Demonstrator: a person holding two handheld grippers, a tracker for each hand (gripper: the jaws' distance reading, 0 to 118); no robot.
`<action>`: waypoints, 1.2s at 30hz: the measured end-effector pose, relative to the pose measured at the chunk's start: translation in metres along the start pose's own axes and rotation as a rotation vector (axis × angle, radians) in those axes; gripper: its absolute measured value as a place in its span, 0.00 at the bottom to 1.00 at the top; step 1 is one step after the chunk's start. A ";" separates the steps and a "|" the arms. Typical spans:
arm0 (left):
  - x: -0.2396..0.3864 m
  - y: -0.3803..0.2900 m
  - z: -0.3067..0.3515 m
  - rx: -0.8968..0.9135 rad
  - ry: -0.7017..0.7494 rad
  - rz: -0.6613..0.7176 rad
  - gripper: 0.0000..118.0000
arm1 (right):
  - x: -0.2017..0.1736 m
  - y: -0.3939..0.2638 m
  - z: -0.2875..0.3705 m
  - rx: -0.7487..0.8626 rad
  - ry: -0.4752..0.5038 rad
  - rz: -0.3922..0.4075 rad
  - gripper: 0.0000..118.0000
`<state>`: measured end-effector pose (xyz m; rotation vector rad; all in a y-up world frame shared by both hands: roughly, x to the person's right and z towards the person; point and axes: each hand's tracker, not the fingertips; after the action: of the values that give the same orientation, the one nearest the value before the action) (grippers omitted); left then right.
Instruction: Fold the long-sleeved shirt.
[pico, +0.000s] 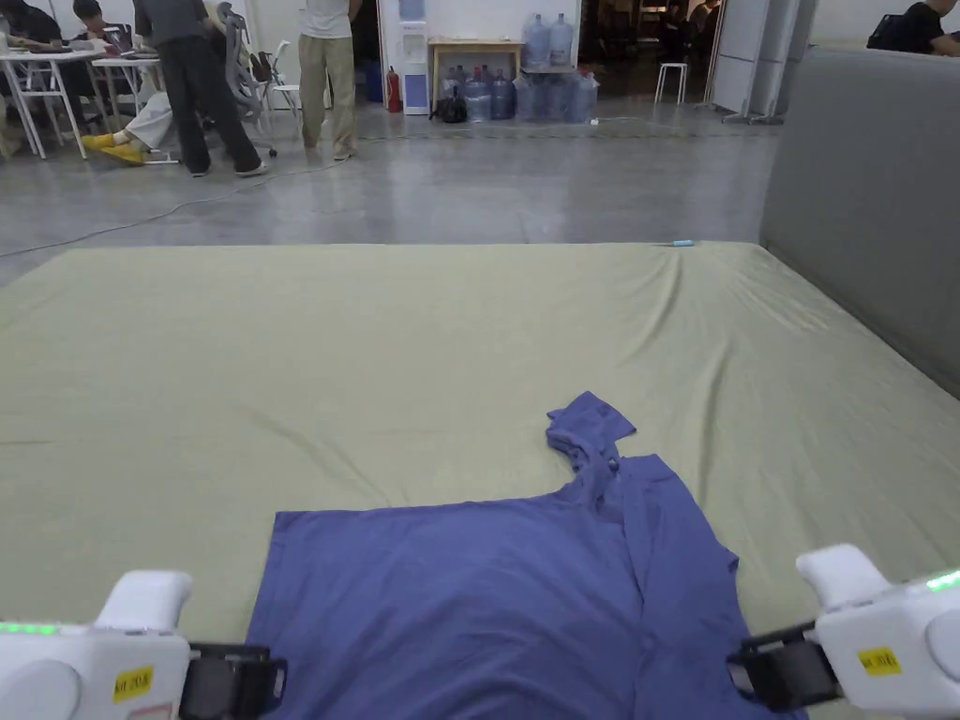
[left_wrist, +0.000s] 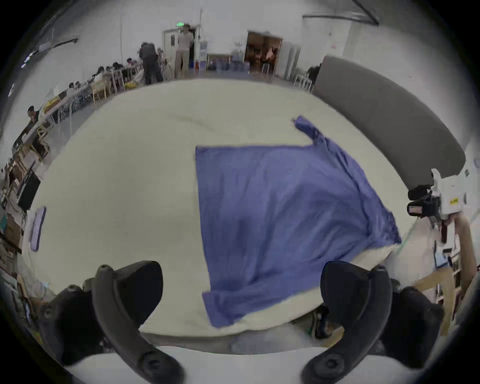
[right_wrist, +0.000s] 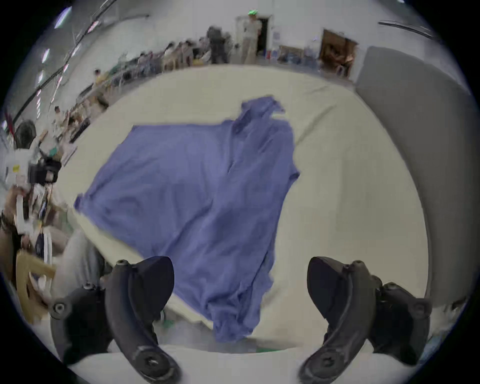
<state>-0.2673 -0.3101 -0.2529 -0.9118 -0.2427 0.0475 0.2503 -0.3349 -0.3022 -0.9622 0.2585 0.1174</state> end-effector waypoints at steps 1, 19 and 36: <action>0.003 0.008 -0.002 0.017 0.022 0.009 0.78 | -0.001 0.006 -0.003 0.009 -0.021 -0.029 0.76; -0.015 0.128 -0.140 0.082 0.039 -0.004 0.00 | 0.012 0.230 -0.143 0.059 -0.042 0.014 0.00; -0.069 0.137 -0.205 0.121 0.057 0.096 0.00 | 0.048 0.378 -0.386 -0.116 -0.153 -0.195 0.45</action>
<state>-0.2789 -0.3954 -0.4938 -0.8025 -0.1411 0.1240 0.1524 -0.4382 -0.8257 -1.0833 0.0166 0.0274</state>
